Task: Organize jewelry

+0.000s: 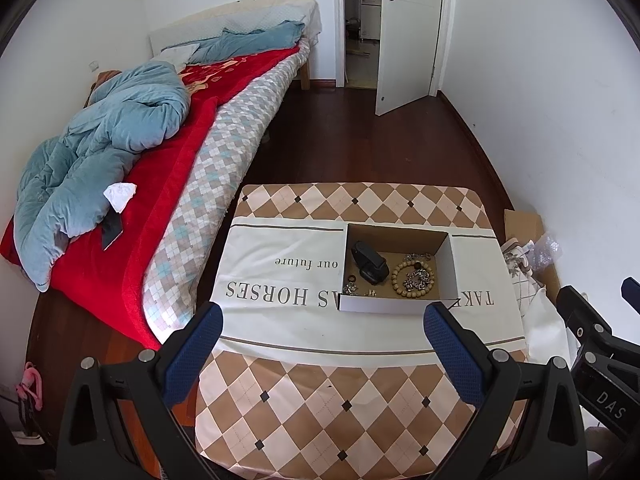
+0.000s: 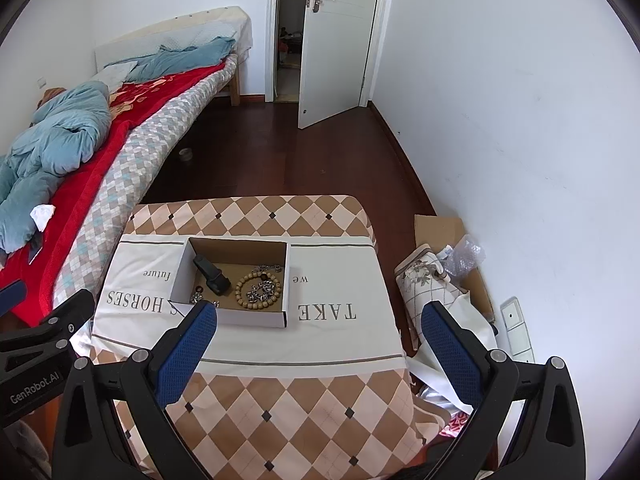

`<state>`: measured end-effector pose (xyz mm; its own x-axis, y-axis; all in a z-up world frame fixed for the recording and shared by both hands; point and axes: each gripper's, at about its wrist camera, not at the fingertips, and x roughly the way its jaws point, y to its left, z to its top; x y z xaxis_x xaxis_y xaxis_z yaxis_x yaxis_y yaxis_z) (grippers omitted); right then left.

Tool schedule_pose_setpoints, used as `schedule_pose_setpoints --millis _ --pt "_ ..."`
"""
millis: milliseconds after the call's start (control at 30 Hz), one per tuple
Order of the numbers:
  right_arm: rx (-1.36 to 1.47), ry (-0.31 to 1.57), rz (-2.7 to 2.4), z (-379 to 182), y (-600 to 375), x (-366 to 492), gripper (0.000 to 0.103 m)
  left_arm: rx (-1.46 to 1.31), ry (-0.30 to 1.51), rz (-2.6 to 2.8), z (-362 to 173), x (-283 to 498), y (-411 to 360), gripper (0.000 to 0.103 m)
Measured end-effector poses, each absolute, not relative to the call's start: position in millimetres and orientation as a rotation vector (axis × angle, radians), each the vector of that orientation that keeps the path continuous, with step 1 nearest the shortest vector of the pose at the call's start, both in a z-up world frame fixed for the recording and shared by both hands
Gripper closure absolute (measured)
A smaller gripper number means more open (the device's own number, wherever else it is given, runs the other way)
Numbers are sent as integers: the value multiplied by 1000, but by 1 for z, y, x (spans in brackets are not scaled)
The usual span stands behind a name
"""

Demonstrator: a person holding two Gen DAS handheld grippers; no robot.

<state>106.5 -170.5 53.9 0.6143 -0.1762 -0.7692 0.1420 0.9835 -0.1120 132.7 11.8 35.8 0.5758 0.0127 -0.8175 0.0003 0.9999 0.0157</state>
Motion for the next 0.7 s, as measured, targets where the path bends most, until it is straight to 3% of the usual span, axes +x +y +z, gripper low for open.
schedule_pose_setpoints --millis 700 --pt "-43 891 -174 56 -171 106 0 20 952 14 38 131 12 1"
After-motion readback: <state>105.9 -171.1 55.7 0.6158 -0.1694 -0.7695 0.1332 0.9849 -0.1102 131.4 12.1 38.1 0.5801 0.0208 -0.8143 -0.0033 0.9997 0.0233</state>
